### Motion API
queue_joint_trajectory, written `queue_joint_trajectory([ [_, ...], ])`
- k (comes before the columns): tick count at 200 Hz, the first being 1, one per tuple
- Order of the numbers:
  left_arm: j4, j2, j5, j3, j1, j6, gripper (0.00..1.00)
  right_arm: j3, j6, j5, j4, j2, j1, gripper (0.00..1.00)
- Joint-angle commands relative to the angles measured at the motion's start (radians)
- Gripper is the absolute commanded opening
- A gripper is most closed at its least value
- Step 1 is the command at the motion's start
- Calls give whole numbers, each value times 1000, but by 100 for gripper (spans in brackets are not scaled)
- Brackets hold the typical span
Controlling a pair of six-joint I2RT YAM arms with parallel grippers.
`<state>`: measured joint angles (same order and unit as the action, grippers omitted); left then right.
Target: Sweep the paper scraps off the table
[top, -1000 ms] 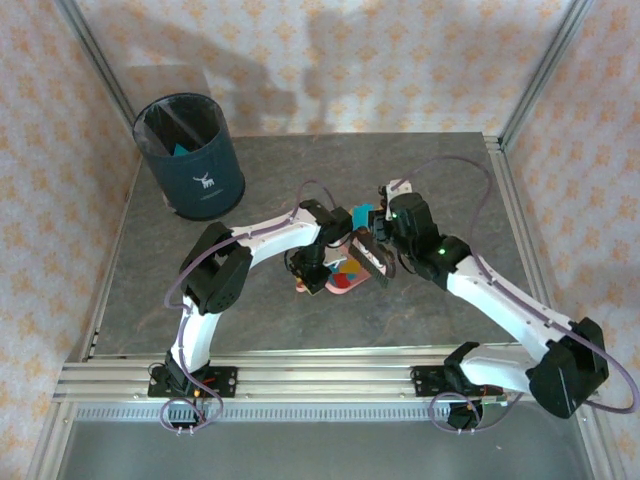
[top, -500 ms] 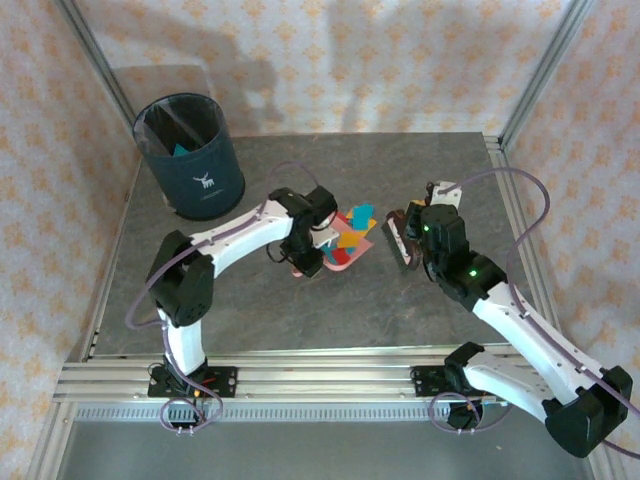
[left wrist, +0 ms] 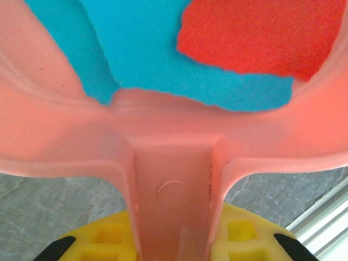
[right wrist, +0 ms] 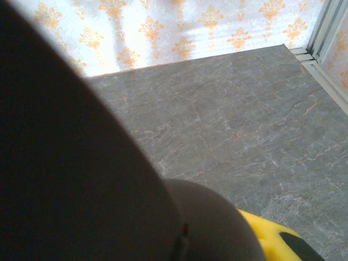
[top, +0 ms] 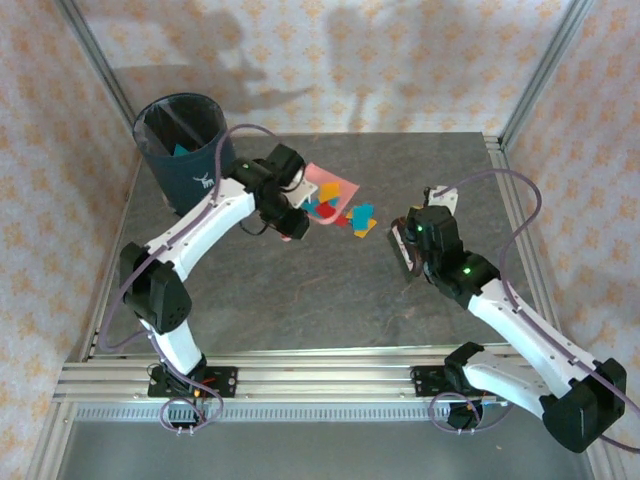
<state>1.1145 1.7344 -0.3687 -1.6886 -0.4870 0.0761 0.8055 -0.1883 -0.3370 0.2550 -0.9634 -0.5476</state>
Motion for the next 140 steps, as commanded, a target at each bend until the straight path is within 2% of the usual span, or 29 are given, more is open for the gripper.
queue_joint_trajectory([
  [1,49,-40,-37,-75,46,-15,0,-2,-25,2,-21,-9,4,0],
  [66,48,-14,-75,-232,188,-105,0,0,-31,29,-33,-39,4,0],
  [140,-41,12,-282,-330,352,-233,0,6,-34,39,-29,-52,4,0],
])
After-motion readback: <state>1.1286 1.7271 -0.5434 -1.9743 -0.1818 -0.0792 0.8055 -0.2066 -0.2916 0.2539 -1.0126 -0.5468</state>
